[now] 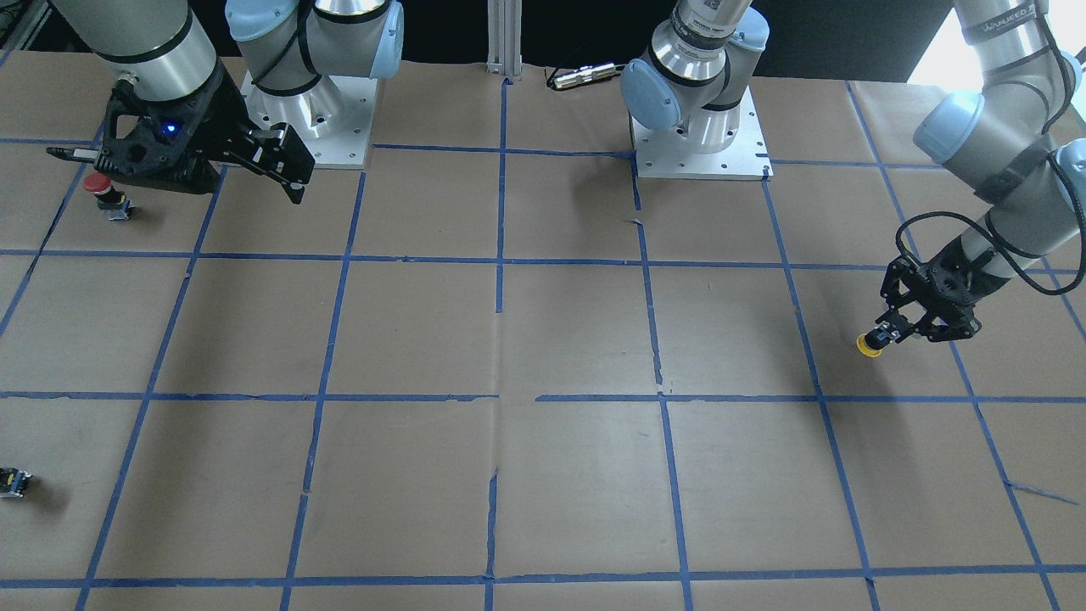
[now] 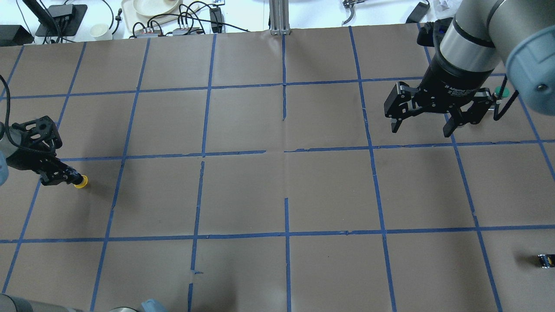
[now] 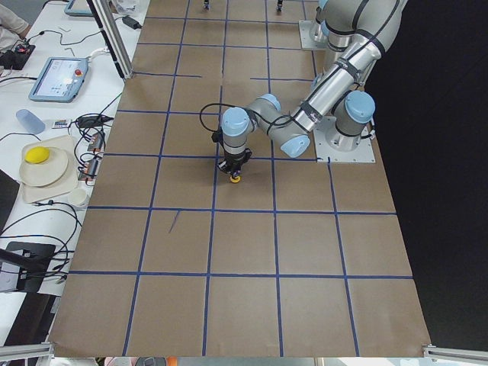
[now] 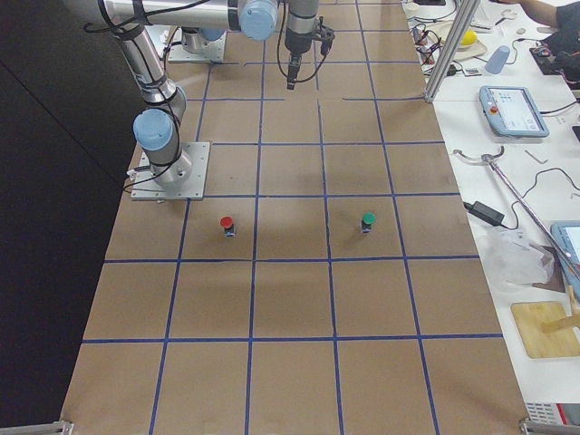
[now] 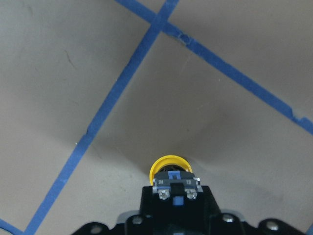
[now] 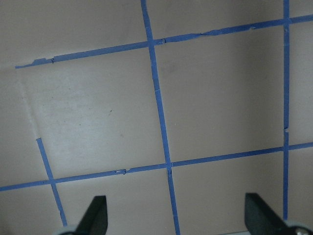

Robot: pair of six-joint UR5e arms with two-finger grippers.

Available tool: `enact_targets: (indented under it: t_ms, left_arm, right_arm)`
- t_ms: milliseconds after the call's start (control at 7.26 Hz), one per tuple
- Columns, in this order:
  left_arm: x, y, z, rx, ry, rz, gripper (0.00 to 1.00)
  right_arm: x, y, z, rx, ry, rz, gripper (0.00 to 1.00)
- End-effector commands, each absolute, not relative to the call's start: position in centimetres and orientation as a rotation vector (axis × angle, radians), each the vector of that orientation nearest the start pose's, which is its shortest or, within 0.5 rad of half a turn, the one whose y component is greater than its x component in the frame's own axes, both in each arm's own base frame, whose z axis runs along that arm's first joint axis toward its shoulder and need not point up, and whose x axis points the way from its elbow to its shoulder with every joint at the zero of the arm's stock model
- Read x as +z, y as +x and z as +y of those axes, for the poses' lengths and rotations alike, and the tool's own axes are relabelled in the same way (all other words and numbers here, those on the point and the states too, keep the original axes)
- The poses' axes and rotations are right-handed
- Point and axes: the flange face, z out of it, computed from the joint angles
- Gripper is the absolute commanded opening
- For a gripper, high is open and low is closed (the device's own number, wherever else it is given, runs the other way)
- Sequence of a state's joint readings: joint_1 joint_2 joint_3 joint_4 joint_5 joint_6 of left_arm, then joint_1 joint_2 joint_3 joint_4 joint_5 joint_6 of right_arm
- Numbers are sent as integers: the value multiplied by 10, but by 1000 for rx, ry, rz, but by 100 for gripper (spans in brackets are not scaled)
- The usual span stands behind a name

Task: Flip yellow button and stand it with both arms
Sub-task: 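Lift the yellow button with the left gripper while the right gripper approaches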

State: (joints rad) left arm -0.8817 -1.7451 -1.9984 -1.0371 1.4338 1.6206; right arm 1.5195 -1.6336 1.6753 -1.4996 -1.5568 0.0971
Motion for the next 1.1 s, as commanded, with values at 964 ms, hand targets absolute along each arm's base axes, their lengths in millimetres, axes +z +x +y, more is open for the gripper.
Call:
enact_targets:
  t_ms: [964]
  left_arm:
    - [371,-59,-474,-689,592,4159,21]
  right_arm:
    - [479,138,-512,381,1168,2071,100]
